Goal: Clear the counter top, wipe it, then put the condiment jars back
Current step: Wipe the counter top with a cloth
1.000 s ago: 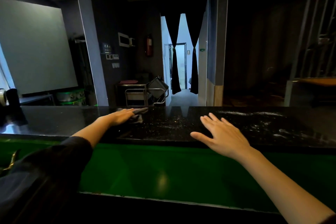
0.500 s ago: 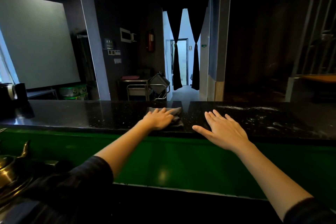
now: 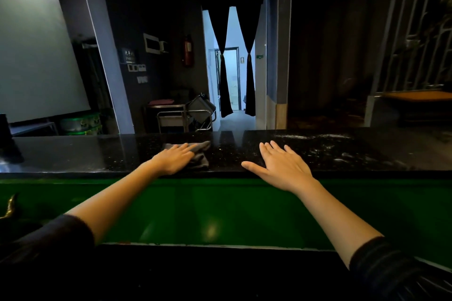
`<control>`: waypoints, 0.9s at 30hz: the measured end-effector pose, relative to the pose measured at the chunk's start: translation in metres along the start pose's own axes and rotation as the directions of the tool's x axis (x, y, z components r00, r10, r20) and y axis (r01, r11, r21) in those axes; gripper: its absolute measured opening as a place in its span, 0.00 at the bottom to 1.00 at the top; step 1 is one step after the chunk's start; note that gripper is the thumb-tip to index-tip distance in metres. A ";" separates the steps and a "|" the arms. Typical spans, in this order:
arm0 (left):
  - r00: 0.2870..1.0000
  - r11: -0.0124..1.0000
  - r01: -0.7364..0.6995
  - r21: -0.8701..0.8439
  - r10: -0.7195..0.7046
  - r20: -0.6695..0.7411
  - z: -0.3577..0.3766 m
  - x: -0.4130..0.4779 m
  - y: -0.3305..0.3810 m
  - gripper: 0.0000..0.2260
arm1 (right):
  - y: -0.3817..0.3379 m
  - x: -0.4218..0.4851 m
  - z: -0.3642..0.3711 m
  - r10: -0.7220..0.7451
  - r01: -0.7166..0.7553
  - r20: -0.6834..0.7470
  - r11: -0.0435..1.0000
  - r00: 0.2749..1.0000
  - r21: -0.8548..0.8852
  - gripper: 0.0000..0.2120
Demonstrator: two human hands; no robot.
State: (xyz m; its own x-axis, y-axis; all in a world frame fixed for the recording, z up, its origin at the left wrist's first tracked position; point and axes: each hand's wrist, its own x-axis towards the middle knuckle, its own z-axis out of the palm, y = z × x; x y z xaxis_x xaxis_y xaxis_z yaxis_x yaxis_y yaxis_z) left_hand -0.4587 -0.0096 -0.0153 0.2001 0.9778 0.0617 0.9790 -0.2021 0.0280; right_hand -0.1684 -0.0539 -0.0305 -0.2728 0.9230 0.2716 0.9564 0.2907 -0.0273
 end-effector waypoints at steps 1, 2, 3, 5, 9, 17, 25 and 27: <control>0.999 0.999 0.031 0.031 -0.031 -0.020 0.001 -0.005 -0.001 0.21 | -0.001 0.001 0.001 0.003 -0.003 -0.005 1.000 1.000 0.003 0.56; 0.999 0.996 0.048 0.071 -0.047 -0.020 0.003 -0.009 0.004 0.21 | -0.001 0.001 0.002 0.004 -0.004 -0.007 1.000 1.000 0.009 0.56; 0.999 0.990 0.045 0.132 -0.043 -0.017 0.005 -0.010 0.013 0.21 | -0.001 0.001 0.002 0.006 -0.006 -0.003 1.000 1.000 0.014 0.56; 1.000 0.979 -0.009 0.205 0.015 -0.028 0.010 -0.003 0.040 0.20 | 0.000 0.002 0.002 0.012 -0.012 0.000 1.000 1.000 0.021 0.55; 0.996 0.989 -0.077 0.123 0.082 -0.035 0.016 0.019 0.111 0.25 | 0.000 0.003 -0.002 0.013 -0.010 -0.031 0.996 0.999 0.092 0.35; 0.997 0.997 0.059 0.045 -0.061 0.038 0.005 0.054 0.042 0.27 | 0.064 -0.019 -0.014 0.056 -0.054 -0.079 0.998 0.995 0.025 0.27; 0.970 0.972 0.235 0.004 -0.234 0.066 0.007 0.152 0.012 0.28 | 0.071 -0.013 -0.002 0.041 -0.042 -0.121 0.999 0.992 -0.005 0.28; 0.976 0.979 0.202 0.014 -0.203 0.075 0.007 0.169 0.037 0.29 | 0.072 -0.012 0.000 0.039 -0.040 -0.127 0.999 0.991 -0.005 0.28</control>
State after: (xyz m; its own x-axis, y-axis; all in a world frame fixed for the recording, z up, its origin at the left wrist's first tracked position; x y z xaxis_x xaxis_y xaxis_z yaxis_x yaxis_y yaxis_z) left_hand -0.3888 0.1483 -0.0112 -0.0003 0.9998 -0.0208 0.9997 0.0009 0.0258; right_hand -0.0959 -0.0436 -0.0357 -0.2194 0.8941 0.3905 0.9672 0.2519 -0.0334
